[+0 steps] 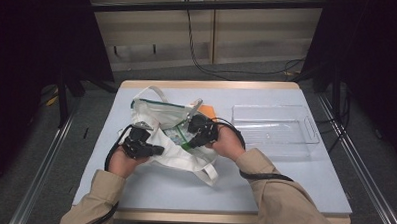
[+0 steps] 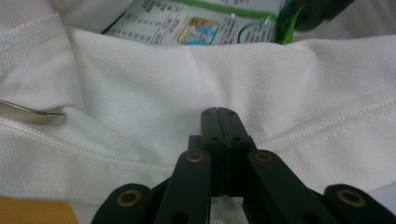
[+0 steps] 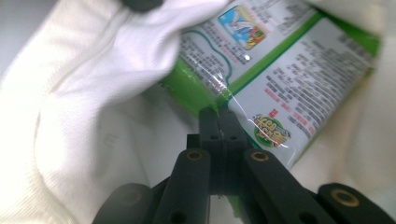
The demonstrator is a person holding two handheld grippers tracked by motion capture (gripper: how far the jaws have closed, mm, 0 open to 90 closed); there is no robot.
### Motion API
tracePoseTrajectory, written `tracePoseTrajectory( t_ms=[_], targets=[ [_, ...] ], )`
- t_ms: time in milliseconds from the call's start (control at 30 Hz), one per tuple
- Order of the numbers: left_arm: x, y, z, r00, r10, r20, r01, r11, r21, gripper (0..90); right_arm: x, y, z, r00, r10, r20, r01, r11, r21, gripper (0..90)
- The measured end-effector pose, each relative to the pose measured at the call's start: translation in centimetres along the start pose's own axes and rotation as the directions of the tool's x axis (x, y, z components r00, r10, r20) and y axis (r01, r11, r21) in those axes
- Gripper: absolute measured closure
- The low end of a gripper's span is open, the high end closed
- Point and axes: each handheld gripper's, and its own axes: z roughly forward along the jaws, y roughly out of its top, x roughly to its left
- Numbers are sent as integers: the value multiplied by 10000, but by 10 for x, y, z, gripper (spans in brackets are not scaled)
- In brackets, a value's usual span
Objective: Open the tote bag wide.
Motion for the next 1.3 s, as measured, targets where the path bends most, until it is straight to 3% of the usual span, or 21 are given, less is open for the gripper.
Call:
tracePoseTrajectory(
  t_ms=[100, 133, 200, 233, 267, 300, 333, 533, 633, 733, 767, 833, 867, 967, 1033, 1100, 1167, 1300],
  targets=[
    [-1, -1, 3, 9999, 78, -83, -76, 9997, 251, 900, -7, -1, -11, 9995, 244, 208, -239, 9994, -251, 900],
    [0, -1, 3, 9994, 343, -14, -342, 9980, 528, 900, -10, -1, -13, 9987, 454, 210, -444, 9979, -469, 900],
    [-2, -2, 6, 10000, 60, -39, -59, 9995, 324, 900, -14, -1, -20, 9974, 710, 113, -700, 9948, -741, 900],
    [-1, -2, 6, 9999, 140, -31, -138, 9992, 364, 900, -16, 0, -24, 9962, 862, 96, -850, 9924, -894, 900],
    [-2, -2, 6, 10000, -90, -3, 90, 9998, 178, 900, -17, 1, -26, 9950, 1002, -34, -1001, 9903, -964, 900],
    [1, -1, 3, 9994, 332, 39, -334, 9985, 423, 900, -17, 2, -29, 9943, 1069, -18, -1065, 9889, -1034, 900],
    [-2, 0, 3, 10000, 38, 25, -38, 10000, 83, 900, -17, 4, -31, 9942, 1077, -35, -1074, 9885, -1068, 900],
    [-11, 11, -8, 9993, 346, 165, -335, 9976, -609, 900, -8, 14, -40, 9966, 801, -182, -818, 9892, -1215, 900],
    [-17, 17, -6, 9985, 467, 274, -445, 9963, -738, 900, -4, 17, -47, 9959, 845, -331, -886, 9846, -1507, 900],
    [-20, 22, -6, 9989, 420, 210, -392, 9924, -1170, 900, 1, 21, -55, 9968, 714, -364, -765, 9828, -1679, 900],
    [-20, 23, -8, 9990, 412, 142, -390, 9902, -1339, 900, 3, 22, -57, 9985, 532, -136, -548, 9824, -1784, 900],
    [-19, 25, -10, 9994, 314, 118, -291, 9868, -1596, 900, 5, 22, -57, 9984, 456, -324, -508, 9816, -1842, 900],
    [-19, 26, -12, 9997, 232, 107, -210, 9848, -1727, 900, 6, 22, -56, 9986, 477, -243, -513, 9823, -1803, 885],
    [-16, 27, -12, 9999, 59, 106, -37, 9817, -1905, 900, 7, 20, -49, 9998, 219, -9, -217, 9813, -1915, 648],
    [-14, 27, -12, 9999, 13, 102, 6, 9821, -1886, 900, 7, 19, -46, 9999, 115, -66, -126, 9808, -1946, 569],
    [-13, 27, -11, 9999, 4, 145, 24, 9817, -1906, 900, 8, 18, -44, 9996, -121, 270, 170, 9814, -1911, 468],
    [-13, 26, -10, 9999, 13, 121, 10, 9823, -1874, 900, 8, 18, -39, 9961, -502, 728, 617, 9842, -1659, 423],
    [-14, 27, -9, 9999, 30, 162, 1, 9822, -1878, 900, 6, 17, -24, 9872, -812, 1371, 962, 9897, -1060, 420]
  ],
)
